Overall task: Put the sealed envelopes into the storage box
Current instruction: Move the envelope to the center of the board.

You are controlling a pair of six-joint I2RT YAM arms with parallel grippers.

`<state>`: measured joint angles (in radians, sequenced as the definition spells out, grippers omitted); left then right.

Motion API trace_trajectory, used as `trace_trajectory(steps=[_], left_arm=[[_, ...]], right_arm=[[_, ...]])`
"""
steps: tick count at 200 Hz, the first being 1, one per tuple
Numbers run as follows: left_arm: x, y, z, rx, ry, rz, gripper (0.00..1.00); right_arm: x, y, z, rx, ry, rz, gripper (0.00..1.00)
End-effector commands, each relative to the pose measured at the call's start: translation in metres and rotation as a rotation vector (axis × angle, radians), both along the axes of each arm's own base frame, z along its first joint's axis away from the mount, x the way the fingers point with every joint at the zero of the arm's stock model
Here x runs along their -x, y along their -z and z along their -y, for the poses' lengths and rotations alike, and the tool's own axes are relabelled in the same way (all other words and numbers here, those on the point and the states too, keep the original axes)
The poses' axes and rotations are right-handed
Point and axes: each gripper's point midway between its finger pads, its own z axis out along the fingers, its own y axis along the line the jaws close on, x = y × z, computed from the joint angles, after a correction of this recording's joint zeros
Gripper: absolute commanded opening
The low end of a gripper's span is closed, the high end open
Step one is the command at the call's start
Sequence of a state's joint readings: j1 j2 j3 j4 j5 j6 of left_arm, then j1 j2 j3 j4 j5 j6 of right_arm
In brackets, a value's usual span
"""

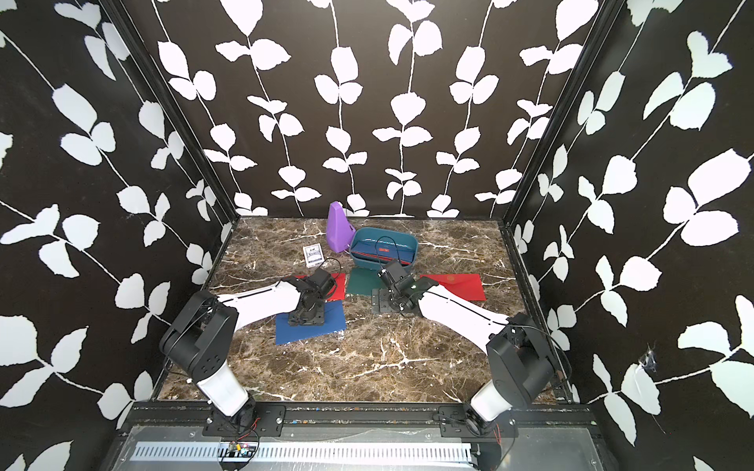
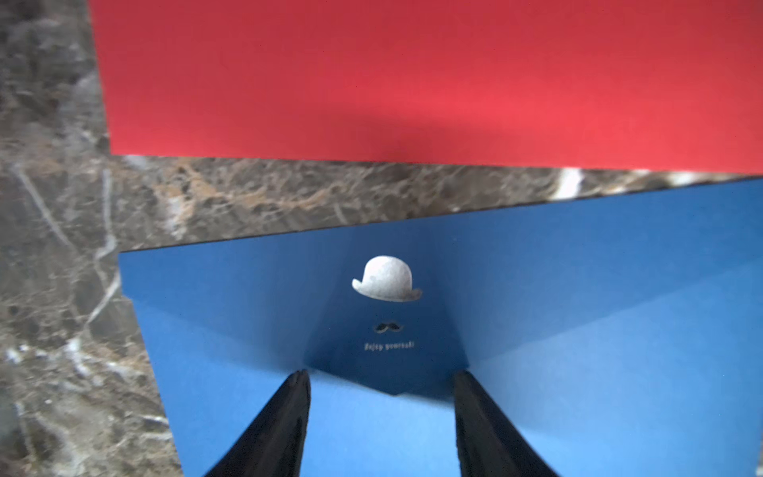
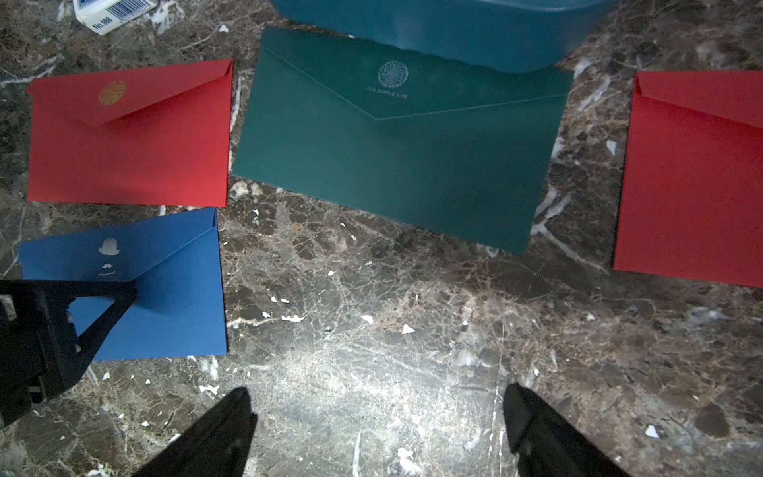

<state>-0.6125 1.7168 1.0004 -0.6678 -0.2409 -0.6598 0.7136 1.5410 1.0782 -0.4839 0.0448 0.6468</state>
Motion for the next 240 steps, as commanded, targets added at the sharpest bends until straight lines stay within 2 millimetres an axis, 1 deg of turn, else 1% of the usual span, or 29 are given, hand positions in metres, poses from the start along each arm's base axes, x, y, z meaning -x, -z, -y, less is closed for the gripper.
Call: trace_trajectory(steps=[1, 12, 14, 19, 31, 41, 59, 74, 84, 91, 102, 122, 133, 146, 161, 168, 183, 203, 214, 228, 240], left_arm=[[0.045, 0.028, 0.011, 0.019, 0.041, -0.175, 0.58], [0.057, 0.032, 0.016, 0.027, 0.047, -0.2, 0.59], [0.062, 0.032, 0.022, 0.027, 0.069, -0.204, 0.59], [0.069, 0.034, 0.026, 0.03, 0.078, -0.212, 0.59], [0.078, 0.035, 0.038, 0.055, 0.082, -0.221, 0.59], [0.084, 0.036, 0.052, 0.079, 0.09, -0.225, 0.59], [0.088, 0.033, 0.079, 0.109, 0.112, -0.222, 0.59], [0.084, 0.029, 0.102, 0.131, 0.132, -0.21, 0.59], [0.081, 0.026, 0.112, 0.138, 0.15, -0.208, 0.59], [0.076, 0.019, 0.12, 0.145, 0.16, -0.193, 0.59], [0.069, 0.004, 0.126, 0.156, 0.17, -0.163, 0.6], [0.053, -0.033, 0.131, 0.185, 0.189, -0.077, 0.62], [0.045, -0.055, 0.133, 0.213, 0.188, -0.033, 0.63], [0.039, -0.079, 0.13, 0.238, 0.179, 0.013, 0.64], [0.037, -0.096, 0.119, 0.249, 0.169, 0.045, 0.65], [0.036, -0.1, 0.111, 0.244, 0.16, 0.053, 0.65], [0.038, -0.099, 0.086, 0.213, 0.131, 0.055, 0.65], [0.045, -0.083, 0.055, 0.207, 0.09, 0.028, 0.66], [0.048, -0.072, 0.047, 0.234, 0.092, 0.02, 0.66], [0.053, -0.06, 0.045, 0.283, 0.1, 0.005, 0.7], [0.057, -0.053, 0.042, 0.284, 0.108, -0.001, 0.72]], right_arm=[[-0.003, -0.027, -0.001, -0.035, 0.012, 0.037, 0.96], [0.0, -0.028, 0.001, -0.028, 0.013, 0.026, 0.96], [0.001, -0.028, 0.002, -0.027, 0.013, 0.024, 0.96], [0.002, -0.027, 0.002, -0.027, 0.011, 0.015, 0.97], [0.007, -0.023, 0.002, -0.04, 0.01, -0.019, 0.96], [0.011, -0.016, 0.003, -0.053, 0.013, -0.05, 0.97], [0.019, -0.004, 0.005, -0.07, 0.019, -0.088, 0.97], [0.027, 0.008, 0.012, -0.067, 0.026, -0.124, 0.97], [0.033, 0.015, 0.018, -0.071, 0.033, -0.153, 0.97], [0.038, 0.02, 0.022, -0.082, 0.04, -0.171, 0.97], [0.043, 0.026, 0.03, -0.098, 0.052, -0.197, 0.97], [0.051, 0.032, 0.039, -0.115, 0.05, -0.225, 0.97], [0.055, 0.035, 0.038, -0.122, 0.032, -0.24, 0.97], [0.059, 0.038, 0.032, -0.144, 0.002, -0.271, 0.97], [0.063, 0.046, 0.023, -0.178, -0.019, -0.307, 0.96], [0.063, 0.049, 0.019, -0.196, -0.022, -0.314, 0.97], [0.062, 0.054, 0.012, -0.216, -0.027, -0.325, 0.97], [0.063, 0.061, 0.001, -0.222, -0.049, -0.337, 0.97], [0.064, 0.066, -0.005, -0.224, -0.063, -0.351, 0.97], [0.065, 0.074, -0.006, -0.212, -0.066, -0.368, 0.97], [0.065, 0.075, -0.008, -0.219, -0.068, -0.37, 0.97]])
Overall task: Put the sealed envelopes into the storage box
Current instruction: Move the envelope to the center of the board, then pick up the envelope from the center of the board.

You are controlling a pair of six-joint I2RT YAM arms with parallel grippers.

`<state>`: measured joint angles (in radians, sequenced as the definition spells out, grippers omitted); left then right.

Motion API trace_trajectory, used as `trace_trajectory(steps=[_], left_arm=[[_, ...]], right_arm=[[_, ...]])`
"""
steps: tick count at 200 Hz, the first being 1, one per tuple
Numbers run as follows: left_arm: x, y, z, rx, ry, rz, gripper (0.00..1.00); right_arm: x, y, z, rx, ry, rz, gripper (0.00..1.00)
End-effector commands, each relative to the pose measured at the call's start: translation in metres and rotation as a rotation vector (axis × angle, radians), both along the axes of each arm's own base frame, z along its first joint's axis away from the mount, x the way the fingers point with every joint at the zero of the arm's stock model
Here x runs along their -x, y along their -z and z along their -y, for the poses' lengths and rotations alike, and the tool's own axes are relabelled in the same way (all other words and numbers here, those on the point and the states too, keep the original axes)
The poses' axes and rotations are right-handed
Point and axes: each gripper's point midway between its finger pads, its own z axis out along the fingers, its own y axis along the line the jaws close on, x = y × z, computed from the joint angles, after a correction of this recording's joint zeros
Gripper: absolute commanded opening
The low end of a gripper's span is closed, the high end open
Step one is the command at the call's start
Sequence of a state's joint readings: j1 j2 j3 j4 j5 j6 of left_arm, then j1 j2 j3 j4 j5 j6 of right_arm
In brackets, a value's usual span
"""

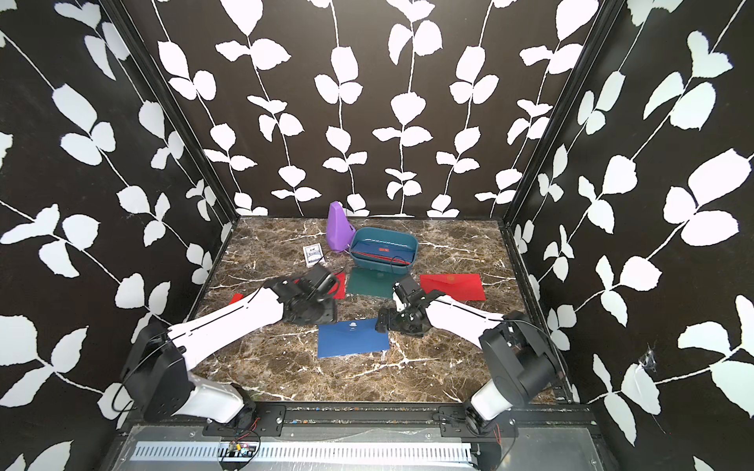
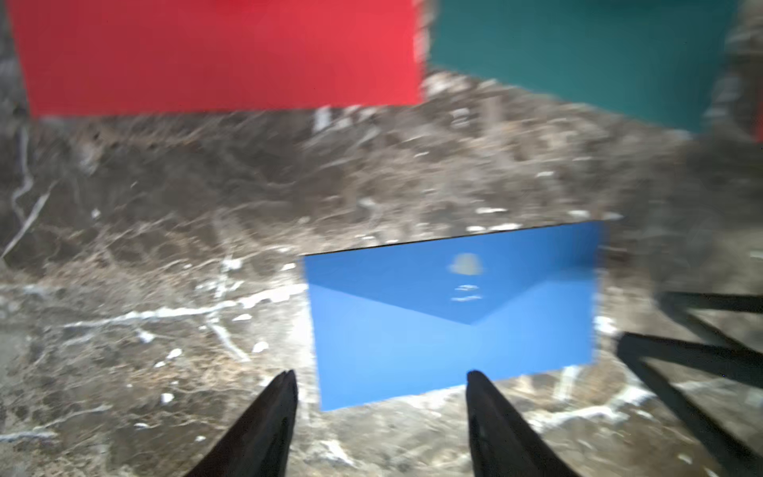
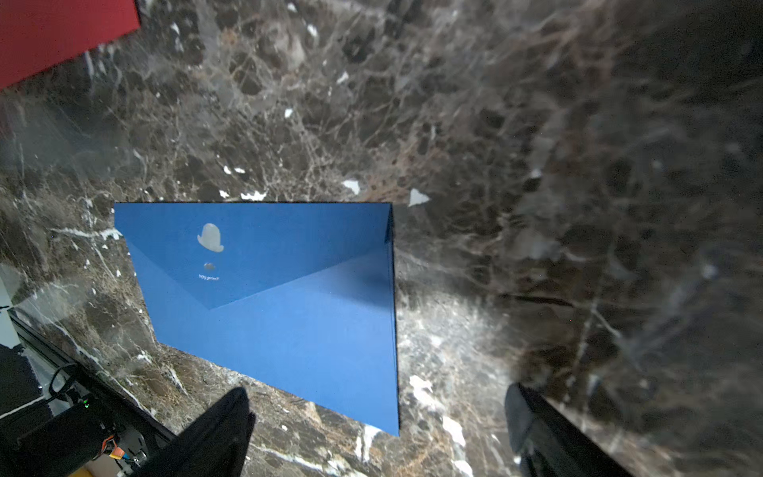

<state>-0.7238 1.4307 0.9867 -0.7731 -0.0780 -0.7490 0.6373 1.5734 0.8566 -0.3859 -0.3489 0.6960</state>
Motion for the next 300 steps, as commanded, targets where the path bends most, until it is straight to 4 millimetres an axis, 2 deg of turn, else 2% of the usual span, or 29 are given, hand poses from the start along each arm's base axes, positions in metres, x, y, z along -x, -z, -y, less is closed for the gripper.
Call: trace_trajectory(steps=[1, 17, 20, 25, 64, 106, 116, 176, 243, 300], left_arm=[[0.012, 0.015, 0.0, 0.032, 0.058, -0.027, 0.72], [0.015, 0.025, 0.0, 0.046, 0.067, -0.035, 0.75], [0.016, 0.026, 0.001, 0.05, 0.069, -0.036, 0.76], [0.017, 0.03, 0.002, 0.056, 0.072, -0.04, 0.76], [0.022, 0.058, 0.01, 0.089, 0.086, -0.092, 0.79], [0.031, 0.082, 0.009, 0.087, 0.107, -0.147, 0.83], [0.029, 0.087, 0.003, 0.088, 0.084, -0.158, 0.83], [0.034, 0.093, 0.018, 0.164, 0.146, -0.191, 0.85], [0.034, 0.096, 0.026, 0.195, 0.169, -0.202, 0.85], [0.036, 0.092, 0.033, 0.246, 0.199, -0.198, 0.85]], right_arm=[[0.003, 0.005, -0.008, -0.028, -0.014, -0.01, 0.97], [0.002, 0.004, -0.009, -0.036, -0.018, -0.007, 0.97], [0.003, 0.011, -0.008, -0.022, -0.016, -0.026, 0.97], [0.004, 0.012, -0.009, -0.022, -0.02, -0.029, 0.98], [0.004, 0.013, -0.018, -0.058, -0.031, -0.041, 0.99], [0.006, 0.015, -0.023, -0.073, -0.034, -0.052, 0.99], [0.007, 0.017, -0.024, -0.071, -0.039, -0.056, 0.99], [0.012, 0.023, -0.035, -0.054, -0.066, -0.072, 0.99], [0.02, 0.027, -0.031, -0.03, -0.074, -0.084, 0.99], [0.029, 0.038, -0.029, -0.007, -0.085, -0.111, 0.99]])
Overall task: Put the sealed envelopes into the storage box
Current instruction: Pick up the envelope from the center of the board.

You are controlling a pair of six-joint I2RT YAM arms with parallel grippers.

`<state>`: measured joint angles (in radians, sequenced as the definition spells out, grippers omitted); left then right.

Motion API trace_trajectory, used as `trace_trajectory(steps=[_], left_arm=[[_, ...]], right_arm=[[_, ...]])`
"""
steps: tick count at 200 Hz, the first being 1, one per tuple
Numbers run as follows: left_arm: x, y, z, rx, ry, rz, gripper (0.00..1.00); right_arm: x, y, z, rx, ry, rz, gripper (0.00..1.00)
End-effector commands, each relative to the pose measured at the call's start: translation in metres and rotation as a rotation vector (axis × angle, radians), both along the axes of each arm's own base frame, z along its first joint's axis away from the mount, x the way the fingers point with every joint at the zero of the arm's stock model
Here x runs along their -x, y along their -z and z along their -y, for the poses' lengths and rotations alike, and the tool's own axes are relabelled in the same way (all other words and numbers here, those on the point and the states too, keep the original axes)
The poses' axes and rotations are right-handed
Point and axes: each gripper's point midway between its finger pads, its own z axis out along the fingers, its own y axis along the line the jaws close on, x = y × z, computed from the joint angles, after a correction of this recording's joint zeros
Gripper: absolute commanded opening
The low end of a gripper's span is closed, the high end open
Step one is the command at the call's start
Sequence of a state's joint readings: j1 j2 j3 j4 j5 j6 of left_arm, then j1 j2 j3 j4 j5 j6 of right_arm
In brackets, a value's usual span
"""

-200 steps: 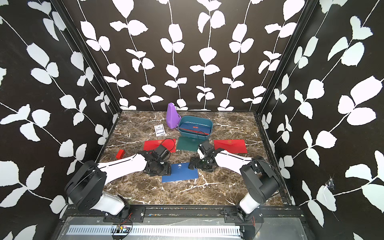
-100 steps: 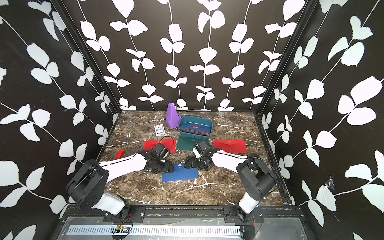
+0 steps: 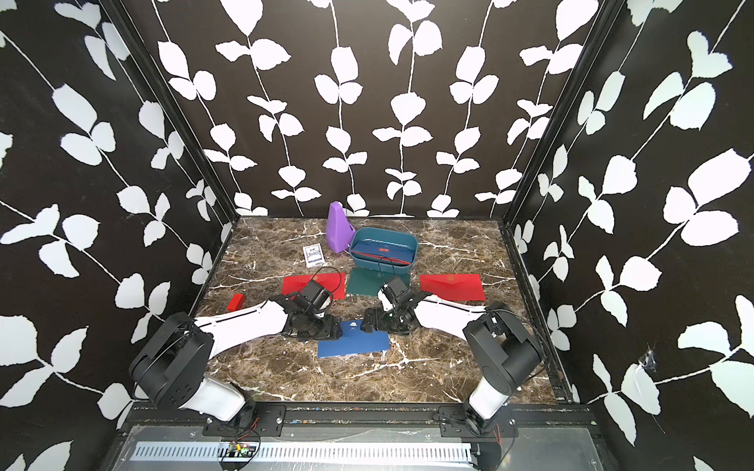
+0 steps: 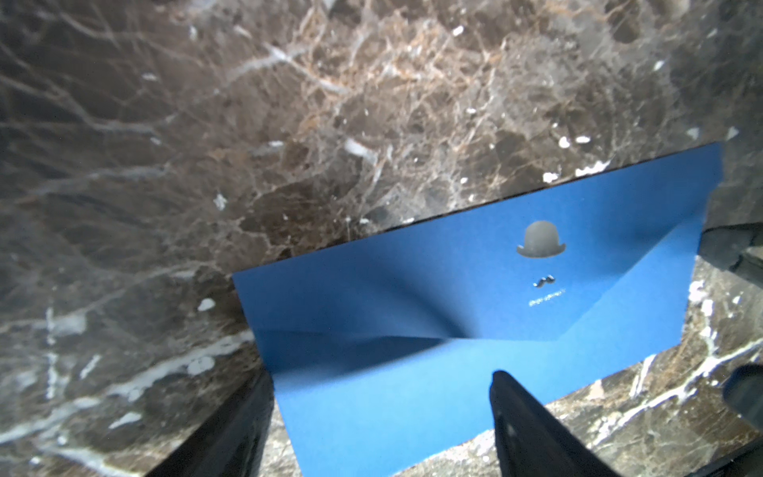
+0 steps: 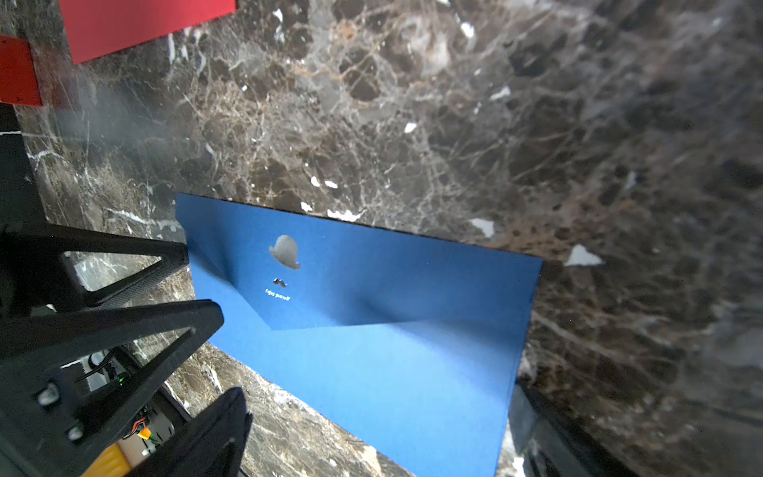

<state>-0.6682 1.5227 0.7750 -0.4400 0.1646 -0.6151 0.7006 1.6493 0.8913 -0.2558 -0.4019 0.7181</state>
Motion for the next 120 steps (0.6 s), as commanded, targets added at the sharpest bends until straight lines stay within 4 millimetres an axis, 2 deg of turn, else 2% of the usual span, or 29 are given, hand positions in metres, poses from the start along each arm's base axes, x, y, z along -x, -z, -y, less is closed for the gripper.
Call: trace_trajectory(steps=[1, 65, 120], left_arm=[[0.024, 0.027, 0.011, 0.071, 0.062, -0.1, 0.85], [0.024, 0.024, 0.018, 0.145, 0.087, -0.101, 0.85], [0.023, 0.025, 0.012, 0.164, 0.081, -0.103, 0.85]], right_arm=[[0.034, 0.039, 0.014, 0.094, -0.025, -0.137, 0.99], [0.043, 0.043, 0.019, 0.112, -0.025, -0.156, 0.99], [0.05, 0.05, 0.027, 0.135, -0.02, -0.174, 0.99]])
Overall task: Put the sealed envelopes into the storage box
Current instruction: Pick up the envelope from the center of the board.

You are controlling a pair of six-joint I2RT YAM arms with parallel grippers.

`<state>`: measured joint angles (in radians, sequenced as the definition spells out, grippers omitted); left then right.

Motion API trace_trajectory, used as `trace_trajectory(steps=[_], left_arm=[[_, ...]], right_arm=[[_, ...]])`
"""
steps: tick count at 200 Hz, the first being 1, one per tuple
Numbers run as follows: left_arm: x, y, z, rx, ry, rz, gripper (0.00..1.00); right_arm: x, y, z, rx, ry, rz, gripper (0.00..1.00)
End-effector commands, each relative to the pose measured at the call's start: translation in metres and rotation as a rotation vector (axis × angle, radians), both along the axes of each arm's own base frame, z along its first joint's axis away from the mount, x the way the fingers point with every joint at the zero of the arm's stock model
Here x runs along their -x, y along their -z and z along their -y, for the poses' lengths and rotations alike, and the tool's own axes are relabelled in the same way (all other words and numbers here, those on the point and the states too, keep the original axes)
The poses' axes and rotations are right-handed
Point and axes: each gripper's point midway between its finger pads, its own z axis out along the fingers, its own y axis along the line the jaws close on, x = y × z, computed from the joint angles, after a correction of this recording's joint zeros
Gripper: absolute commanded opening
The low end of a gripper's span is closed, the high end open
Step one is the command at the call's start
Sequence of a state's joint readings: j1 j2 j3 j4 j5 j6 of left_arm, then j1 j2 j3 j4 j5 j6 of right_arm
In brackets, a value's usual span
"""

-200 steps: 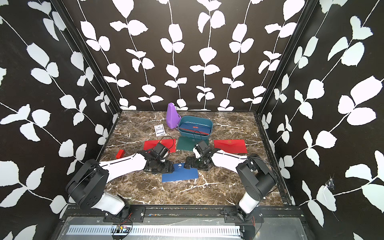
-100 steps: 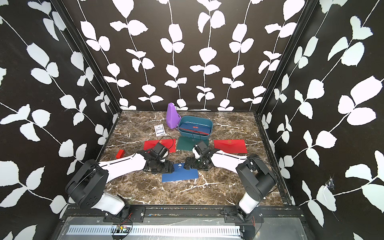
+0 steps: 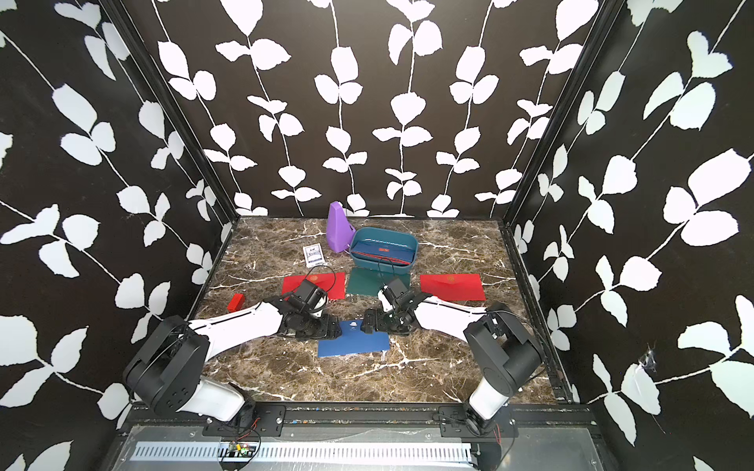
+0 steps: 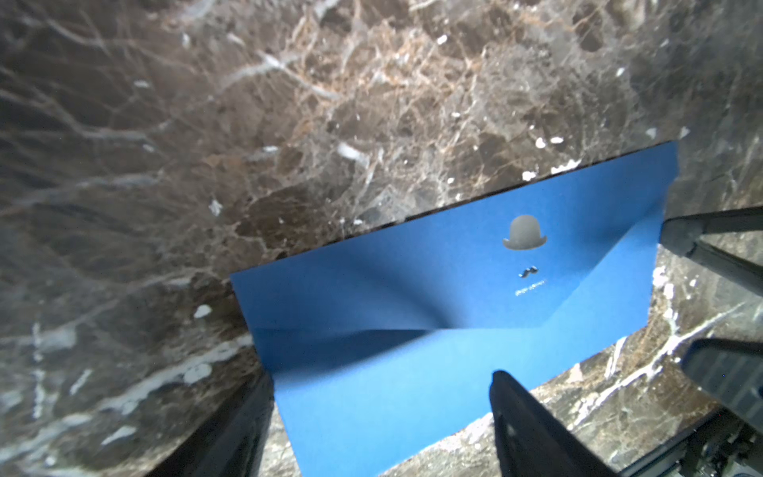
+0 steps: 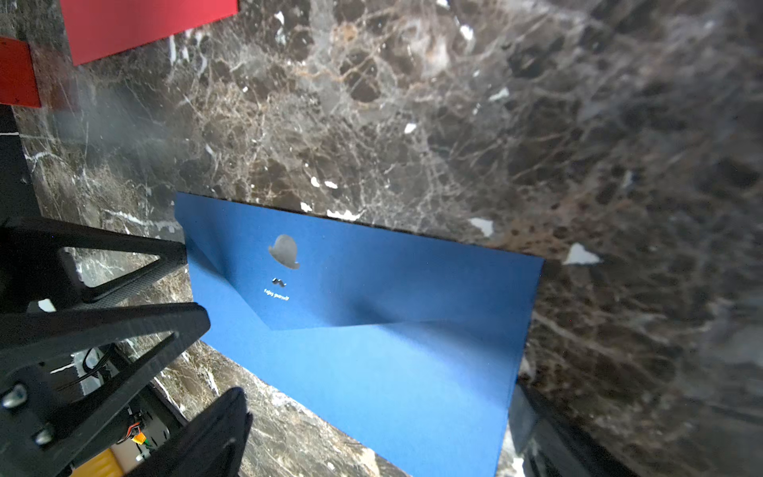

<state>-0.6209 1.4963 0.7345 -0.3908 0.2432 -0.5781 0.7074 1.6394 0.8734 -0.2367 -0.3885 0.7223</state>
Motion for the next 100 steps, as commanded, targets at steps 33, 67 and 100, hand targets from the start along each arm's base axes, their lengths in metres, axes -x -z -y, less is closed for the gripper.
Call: trace_trajectory(steps=[33, 67, 100], left_arm=[[0.0207, 0.0212, 0.0115, 0.118, 0.072, -0.092, 0.85], [0.0213, 0.0207, 0.0142, 0.134, 0.086, -0.095, 0.85], [0.0222, 0.026, 0.0118, 0.119, 0.083, -0.106, 0.85]], right_arm=[[0.0496, 0.0513, 0.0245, 0.128, -0.012, -0.193, 0.99], [0.0501, 0.0536, 0.0202, 0.121, -0.015, -0.2, 0.99], [0.0548, 0.0572, 0.024, 0.132, -0.018, -0.209, 0.99]])
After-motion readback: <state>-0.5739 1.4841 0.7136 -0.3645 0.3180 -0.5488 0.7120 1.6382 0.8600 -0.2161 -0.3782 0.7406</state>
